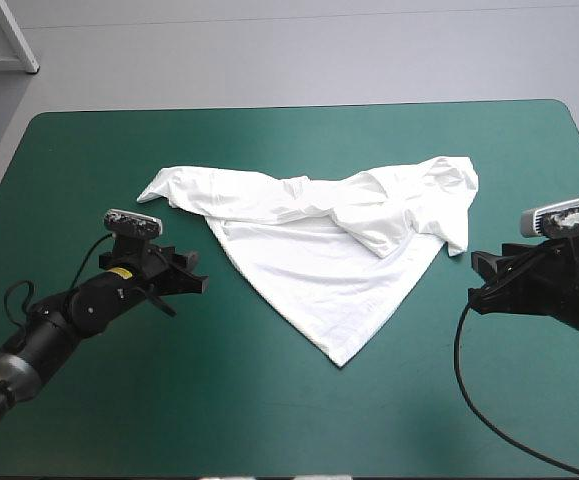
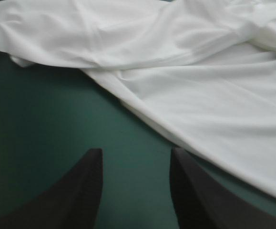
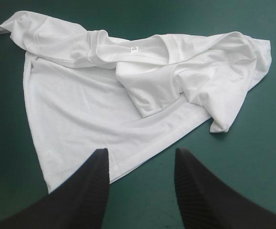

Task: Fold the cloth

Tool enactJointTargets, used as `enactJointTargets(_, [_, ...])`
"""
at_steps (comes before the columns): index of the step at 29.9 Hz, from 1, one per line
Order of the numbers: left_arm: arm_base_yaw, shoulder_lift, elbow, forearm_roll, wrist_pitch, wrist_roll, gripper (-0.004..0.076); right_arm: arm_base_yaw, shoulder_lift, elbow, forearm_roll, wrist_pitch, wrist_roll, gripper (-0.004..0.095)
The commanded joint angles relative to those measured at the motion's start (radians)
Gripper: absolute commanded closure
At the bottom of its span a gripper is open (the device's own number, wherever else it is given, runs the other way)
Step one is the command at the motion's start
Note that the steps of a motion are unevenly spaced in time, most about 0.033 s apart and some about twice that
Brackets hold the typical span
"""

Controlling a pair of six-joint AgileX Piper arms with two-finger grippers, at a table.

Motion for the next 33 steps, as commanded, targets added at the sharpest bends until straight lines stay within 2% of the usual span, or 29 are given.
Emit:
enactJointTargets(1, [0.081,0.059,-0.097,0.040,-0.056,0.094,0.0363,-0.010,-0.001,-0.023,0.030,-0.083,-0.016,0.0493])
enactJointTargets(4, [0.125,0.144,-0.198,0.040,-0.034,0.159,0.0344,-0.010,-0.001,-0.023,0.030,-0.091,-0.016,0.0493])
enactJointTargets(7, [0.145,0.244,-0.319,0.026,0.015,0.152,0.0344,-0.010,0.000,-0.023,0.030,-0.091,-0.016,0.0493])
enactJointTargets(12, [0.200,0.444,-0.598,0.028,0.275,-0.005,0.0324,-0.010,0.000,-0.023,0.030,-0.091,-0.016,0.0493])
enactJointTargets(15, [0.232,0.550,-0.751,0.035,0.376,-0.044,0.0307,-0.010,0.000,-0.023,0.030,-0.089,-0.016,0.0493])
enactJointTargets(23, [0.253,0.737,-0.968,0.084,0.369,-0.078,0.0306,-0.010,0.000,-0.020,0.037,-0.088,-0.016,0.0493])
enactJointTargets(29, [0.253,0.856,-1.009,0.138,0.386,-0.097,0.0309,-0.010,0.000,-0.020,0.037,-0.086,-0.016,0.0494])
enactJointTargets(31, [0.253,0.877,-1.009,0.145,0.386,-0.100,0.0332,-0.010,0.000,-0.020,0.037,-0.086,-0.011,0.0494])
enactJointTargets(33, [0.253,0.890,-1.009,0.151,0.386,-0.100,0.0393,-0.010,0.000,-0.020,0.037,-0.084,-0.008,0.0494])
